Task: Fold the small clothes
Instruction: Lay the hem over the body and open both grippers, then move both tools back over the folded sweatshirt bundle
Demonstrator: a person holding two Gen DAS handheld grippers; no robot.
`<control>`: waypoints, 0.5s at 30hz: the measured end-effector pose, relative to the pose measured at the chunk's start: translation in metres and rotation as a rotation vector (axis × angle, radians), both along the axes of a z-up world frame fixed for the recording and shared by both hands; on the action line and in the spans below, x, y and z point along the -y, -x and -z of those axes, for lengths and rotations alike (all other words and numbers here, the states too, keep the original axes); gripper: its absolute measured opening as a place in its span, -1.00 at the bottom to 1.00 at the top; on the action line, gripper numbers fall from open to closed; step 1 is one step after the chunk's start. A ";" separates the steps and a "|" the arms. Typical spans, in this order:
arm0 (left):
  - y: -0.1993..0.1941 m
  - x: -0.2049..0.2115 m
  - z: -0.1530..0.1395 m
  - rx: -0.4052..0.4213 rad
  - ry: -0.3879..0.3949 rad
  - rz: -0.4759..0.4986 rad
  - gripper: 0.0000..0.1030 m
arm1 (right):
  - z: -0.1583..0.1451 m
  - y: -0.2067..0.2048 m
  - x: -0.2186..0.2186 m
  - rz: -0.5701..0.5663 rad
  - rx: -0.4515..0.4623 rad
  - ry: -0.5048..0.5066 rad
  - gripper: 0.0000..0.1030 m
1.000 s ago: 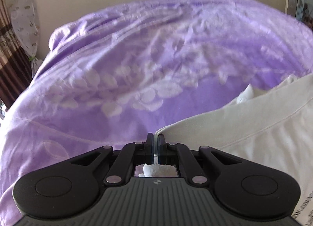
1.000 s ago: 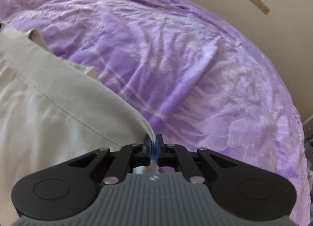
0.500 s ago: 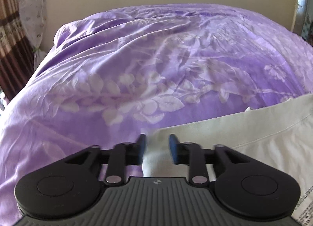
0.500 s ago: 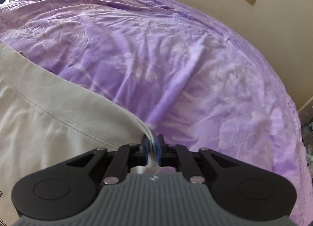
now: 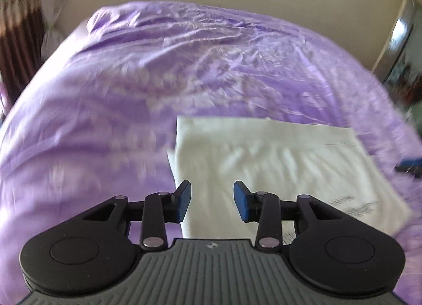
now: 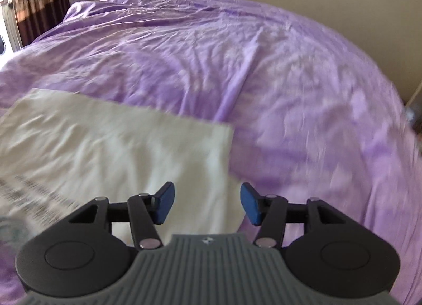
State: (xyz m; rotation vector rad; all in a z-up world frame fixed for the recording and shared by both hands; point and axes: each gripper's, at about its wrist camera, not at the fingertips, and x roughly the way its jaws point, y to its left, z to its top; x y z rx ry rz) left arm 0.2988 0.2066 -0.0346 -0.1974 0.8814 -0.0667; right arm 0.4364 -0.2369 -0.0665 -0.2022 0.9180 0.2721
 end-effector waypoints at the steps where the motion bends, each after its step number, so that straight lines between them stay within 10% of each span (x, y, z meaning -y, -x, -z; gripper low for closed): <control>1: 0.012 -0.005 0.000 -0.004 0.037 -0.015 -0.13 | -0.001 0.013 0.006 0.011 -0.020 -0.030 0.03; 8: 0.078 -0.030 0.027 0.030 0.218 -0.066 0.11 | 0.011 0.095 0.041 0.091 -0.089 -0.164 0.24; 15: 0.088 -0.025 0.048 0.092 0.183 0.055 0.24 | 0.037 0.128 0.067 0.206 -0.103 -0.297 0.27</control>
